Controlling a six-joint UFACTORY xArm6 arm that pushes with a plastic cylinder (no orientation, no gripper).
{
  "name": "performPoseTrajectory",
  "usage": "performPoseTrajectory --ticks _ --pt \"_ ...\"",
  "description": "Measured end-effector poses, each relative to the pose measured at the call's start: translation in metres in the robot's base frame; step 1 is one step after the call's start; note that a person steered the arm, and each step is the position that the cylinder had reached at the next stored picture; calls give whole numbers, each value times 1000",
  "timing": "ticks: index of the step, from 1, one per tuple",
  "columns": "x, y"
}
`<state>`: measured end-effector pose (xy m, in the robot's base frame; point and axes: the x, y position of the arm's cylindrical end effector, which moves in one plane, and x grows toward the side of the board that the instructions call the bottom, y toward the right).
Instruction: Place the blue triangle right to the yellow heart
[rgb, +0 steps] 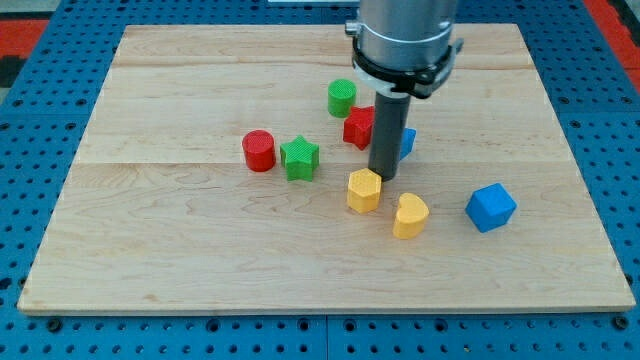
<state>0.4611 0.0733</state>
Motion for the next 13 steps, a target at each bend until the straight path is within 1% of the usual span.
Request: performPoseTrajectory --ticks 1,2,4,5,6,7,8,9,10,11,12,13 --pt "-11 29" --pt "-27 12" --pt "-31 -56" --pt "-56 -31" --pt "-71 -3" --pt "-66 23" --pt "-9 48" --pt "-63 42" --pt "-70 78" --pt "-15 79" --pt "18 45" --pt "4 -9"
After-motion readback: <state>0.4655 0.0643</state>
